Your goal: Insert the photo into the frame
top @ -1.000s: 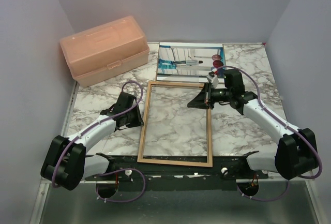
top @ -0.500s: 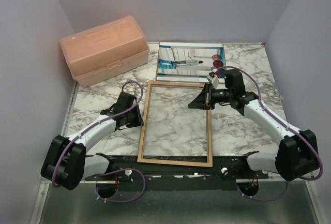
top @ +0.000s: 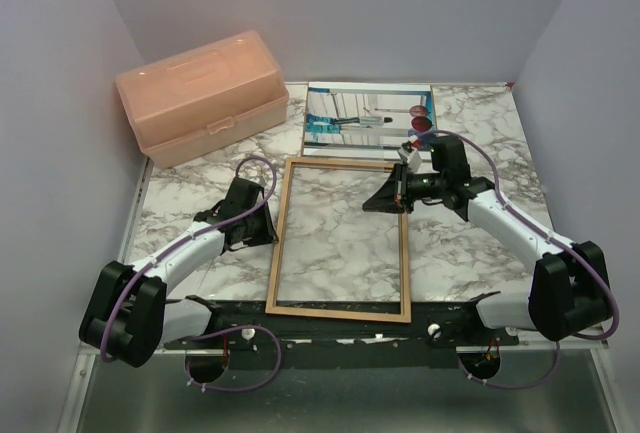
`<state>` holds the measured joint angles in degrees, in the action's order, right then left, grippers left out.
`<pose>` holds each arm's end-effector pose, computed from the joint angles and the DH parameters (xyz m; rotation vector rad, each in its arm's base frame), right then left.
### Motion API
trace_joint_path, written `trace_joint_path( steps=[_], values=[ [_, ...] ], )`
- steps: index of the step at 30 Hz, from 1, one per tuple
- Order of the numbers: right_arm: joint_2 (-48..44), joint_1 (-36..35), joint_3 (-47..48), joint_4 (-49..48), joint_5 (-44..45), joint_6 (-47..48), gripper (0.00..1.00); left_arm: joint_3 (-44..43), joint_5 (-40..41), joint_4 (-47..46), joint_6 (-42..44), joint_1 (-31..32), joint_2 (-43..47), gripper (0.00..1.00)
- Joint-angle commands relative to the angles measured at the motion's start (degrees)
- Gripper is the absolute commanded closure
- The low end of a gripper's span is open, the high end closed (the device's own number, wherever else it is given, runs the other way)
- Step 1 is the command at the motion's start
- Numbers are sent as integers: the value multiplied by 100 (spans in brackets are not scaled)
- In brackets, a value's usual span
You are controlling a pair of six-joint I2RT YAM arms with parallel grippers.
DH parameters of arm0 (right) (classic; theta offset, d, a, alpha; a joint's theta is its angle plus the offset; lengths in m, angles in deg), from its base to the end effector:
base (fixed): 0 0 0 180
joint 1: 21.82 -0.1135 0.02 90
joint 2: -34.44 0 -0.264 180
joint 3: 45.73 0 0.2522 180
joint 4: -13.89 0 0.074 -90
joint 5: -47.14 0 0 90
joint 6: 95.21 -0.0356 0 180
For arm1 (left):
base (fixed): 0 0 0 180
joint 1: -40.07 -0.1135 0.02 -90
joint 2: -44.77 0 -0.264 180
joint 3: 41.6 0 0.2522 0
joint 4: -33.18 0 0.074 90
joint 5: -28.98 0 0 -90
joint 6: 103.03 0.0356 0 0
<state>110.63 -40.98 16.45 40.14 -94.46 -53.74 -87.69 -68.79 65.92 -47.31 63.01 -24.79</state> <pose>0.2506 0.1166 0.2467 0.0890 2.4808 1.5979 0.2006 -0.0901 0.1696 -0.2063 2.6279 -0.5404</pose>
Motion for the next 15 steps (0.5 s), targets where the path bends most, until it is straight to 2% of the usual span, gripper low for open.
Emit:
trace_joint_path(
  steps=[1,9,15],
  values=[
    [34,-4,-177,-250,-113,27,99,-36,241,89,117,-31,-110,81],
    [141,-9,-372,-593,-190,-141,99,-33,240,89,124,-26,-102,81],
    [217,-6,-492,-469,-67,188,99,-28,226,95,132,-26,-108,81]
  ],
)
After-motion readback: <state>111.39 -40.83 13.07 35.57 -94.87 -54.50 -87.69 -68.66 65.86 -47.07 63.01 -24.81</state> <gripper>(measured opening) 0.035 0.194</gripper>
